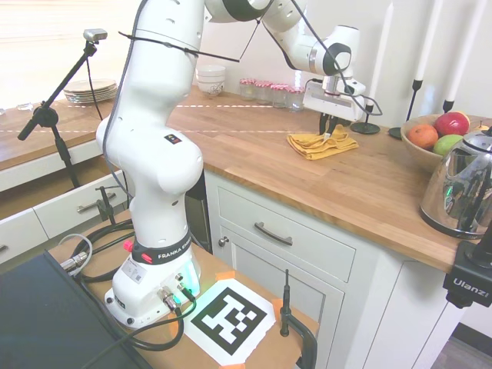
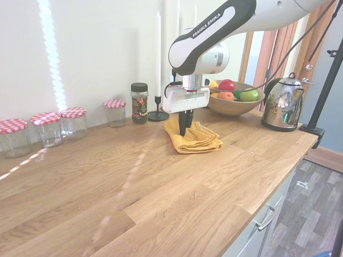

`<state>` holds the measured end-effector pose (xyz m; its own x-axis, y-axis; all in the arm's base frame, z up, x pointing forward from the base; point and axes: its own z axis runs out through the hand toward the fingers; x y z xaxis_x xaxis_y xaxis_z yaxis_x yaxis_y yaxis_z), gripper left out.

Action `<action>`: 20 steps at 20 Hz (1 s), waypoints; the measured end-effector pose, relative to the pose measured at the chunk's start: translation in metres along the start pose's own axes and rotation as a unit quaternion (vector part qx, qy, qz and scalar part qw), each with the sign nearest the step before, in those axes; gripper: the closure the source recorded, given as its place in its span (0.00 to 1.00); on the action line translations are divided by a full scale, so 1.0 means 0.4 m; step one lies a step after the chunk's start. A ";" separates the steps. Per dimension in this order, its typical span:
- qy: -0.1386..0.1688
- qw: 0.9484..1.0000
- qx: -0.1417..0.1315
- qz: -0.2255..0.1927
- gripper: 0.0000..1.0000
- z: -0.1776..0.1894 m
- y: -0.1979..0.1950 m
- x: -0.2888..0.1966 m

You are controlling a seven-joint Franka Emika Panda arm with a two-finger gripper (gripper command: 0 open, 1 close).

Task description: Wipe the counter

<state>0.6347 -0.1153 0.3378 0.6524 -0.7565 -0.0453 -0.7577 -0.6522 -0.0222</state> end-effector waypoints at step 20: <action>-0.008 1.000 0.008 -0.017 1.00 0.002 -0.004 -0.007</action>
<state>0.6343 -0.1121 0.3370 0.6770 -0.7335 -0.0608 -0.7359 -0.6760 -0.0390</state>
